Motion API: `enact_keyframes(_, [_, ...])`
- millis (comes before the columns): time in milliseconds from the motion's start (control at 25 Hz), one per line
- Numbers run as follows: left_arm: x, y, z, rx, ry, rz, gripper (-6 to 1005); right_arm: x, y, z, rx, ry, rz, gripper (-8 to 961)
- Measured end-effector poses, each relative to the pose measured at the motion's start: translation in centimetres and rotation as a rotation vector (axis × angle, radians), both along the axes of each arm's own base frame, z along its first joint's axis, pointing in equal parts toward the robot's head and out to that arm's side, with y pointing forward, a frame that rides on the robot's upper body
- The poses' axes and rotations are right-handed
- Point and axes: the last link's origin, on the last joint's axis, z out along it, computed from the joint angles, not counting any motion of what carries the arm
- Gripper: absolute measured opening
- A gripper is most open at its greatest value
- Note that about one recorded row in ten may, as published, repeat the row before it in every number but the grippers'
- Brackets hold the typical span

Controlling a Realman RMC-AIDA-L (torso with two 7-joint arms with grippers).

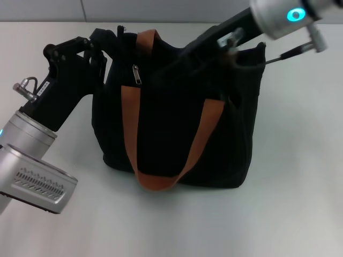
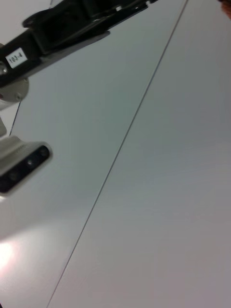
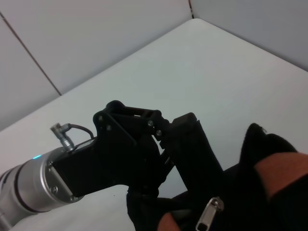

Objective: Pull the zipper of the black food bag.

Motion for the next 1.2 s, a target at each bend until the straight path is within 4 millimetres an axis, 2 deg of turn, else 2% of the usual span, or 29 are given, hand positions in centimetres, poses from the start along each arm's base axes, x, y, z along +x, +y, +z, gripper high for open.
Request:
enact_keyframes(400, [-0.1, -0.1, -0.1, 0.0, 0.0, 0.005, 16, -0.1, 0.6, -3.4, 0.052, 0.008, -0.038, 731])
enact_keyframes(920, [-0.1, -0.2, -0.1, -0.003, -0.001, 0.002, 16, 0.3, 0.8, -4.8, 0.043, 0.04, -0.084, 725])
enact_keyframes(1200, [0.0, -0.2, -0.1, -0.003, -0.002, 0.0, 16, 0.7, 0.9, -4.9, 0.043, 0.03, -0.092, 594])
